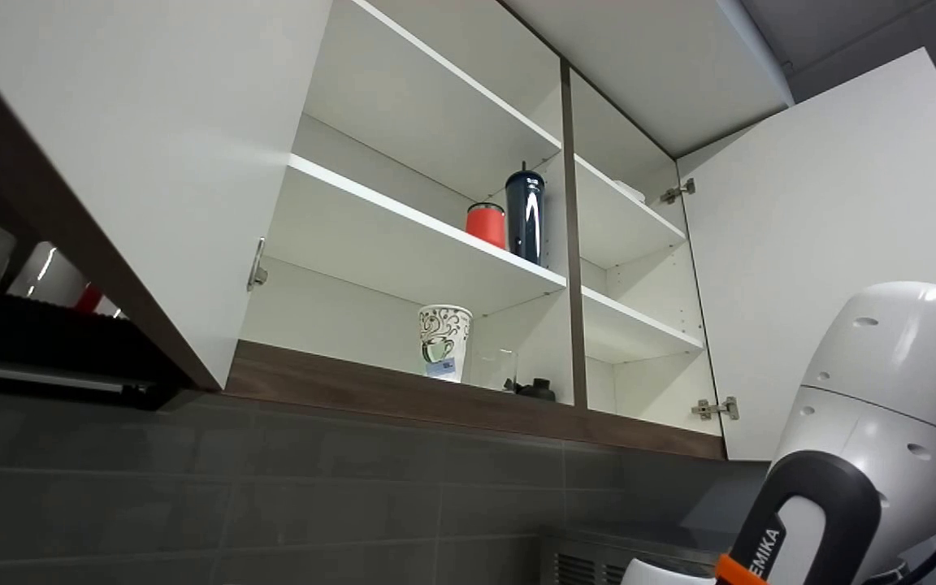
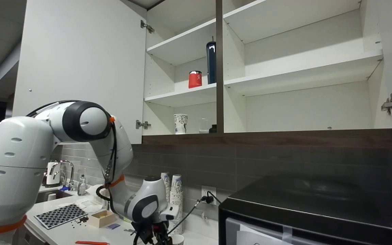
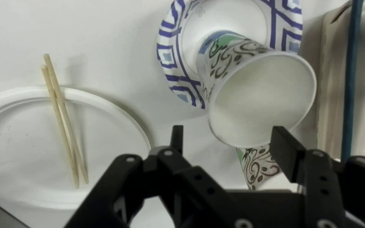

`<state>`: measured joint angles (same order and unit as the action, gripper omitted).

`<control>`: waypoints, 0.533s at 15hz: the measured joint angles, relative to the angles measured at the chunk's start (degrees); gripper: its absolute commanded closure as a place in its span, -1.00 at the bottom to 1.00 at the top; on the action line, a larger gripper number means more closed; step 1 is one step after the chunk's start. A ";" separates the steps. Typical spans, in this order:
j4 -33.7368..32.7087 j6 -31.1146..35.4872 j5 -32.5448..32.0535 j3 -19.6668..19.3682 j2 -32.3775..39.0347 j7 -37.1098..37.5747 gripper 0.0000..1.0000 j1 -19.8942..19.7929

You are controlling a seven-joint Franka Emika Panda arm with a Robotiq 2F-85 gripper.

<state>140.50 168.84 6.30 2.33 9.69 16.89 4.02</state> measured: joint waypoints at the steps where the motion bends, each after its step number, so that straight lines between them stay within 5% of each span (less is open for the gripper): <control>1: 0.91 -0.03 0.00 -0.17 -1.64 0.00 -1.00 0.00; 8: 8.94 -10.67 5.60 0.59 -19.57 -9.51 -1.00 0.15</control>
<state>149.44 158.17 11.90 2.92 -9.88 7.38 4.17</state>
